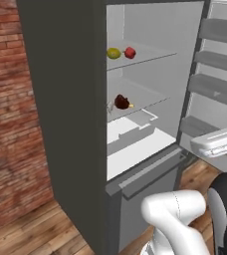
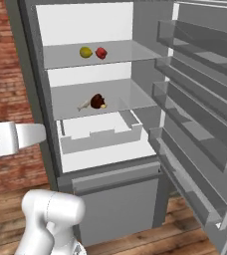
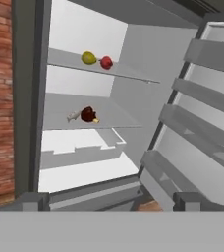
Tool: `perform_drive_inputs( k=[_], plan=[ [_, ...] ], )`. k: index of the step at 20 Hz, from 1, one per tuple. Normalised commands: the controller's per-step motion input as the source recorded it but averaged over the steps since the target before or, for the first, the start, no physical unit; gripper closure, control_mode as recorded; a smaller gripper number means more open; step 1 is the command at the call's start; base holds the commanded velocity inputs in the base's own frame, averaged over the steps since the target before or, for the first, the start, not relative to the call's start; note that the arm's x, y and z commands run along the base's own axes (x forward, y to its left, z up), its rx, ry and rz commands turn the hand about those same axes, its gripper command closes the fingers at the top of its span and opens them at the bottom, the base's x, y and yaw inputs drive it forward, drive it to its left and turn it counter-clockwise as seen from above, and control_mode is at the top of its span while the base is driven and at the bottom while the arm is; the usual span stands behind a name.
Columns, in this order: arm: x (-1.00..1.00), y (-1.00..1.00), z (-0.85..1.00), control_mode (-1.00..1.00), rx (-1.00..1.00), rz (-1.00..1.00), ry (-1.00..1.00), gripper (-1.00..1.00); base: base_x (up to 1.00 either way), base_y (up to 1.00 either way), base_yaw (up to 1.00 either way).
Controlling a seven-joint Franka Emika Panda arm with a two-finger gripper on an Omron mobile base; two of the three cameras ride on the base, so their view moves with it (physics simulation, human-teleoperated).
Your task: Gather the lemon and bell pepper from the fridge and place them on a tray on the dining counter. Then gather the fish and steak from the fridge and place them on the other tray.
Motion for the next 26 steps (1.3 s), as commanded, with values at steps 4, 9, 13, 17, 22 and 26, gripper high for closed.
perform_drive_inputs(
  k=[4,9,13,17,22,26],
  plan=[
    [0.00,0.00,0.00,1.00,0.00,0.00,0.00,-1.00,0.40,-0.31,0.22],
    [0.00,0.00,0.00,1.00,0.00,0.00,0.00,-1.00,0.34,-0.42,0.23],
    [0.00,0.00,0.00,1.00,0.00,0.00,0.00,-1.00,0.43,-0.33,0.23],
    [0.00,0.00,0.00,1.00,0.00,0.00,0.00,-1.00,0.44,-0.20,0.24],
    [0.00,0.00,0.00,1.00,0.00,0.00,0.00,-1.00,0.34,-0.21,0.25],
    [0.00,0.00,0.00,1.00,0.00,0.00,0.00,-1.00,0.20,-0.42,0.23]
  ],
)
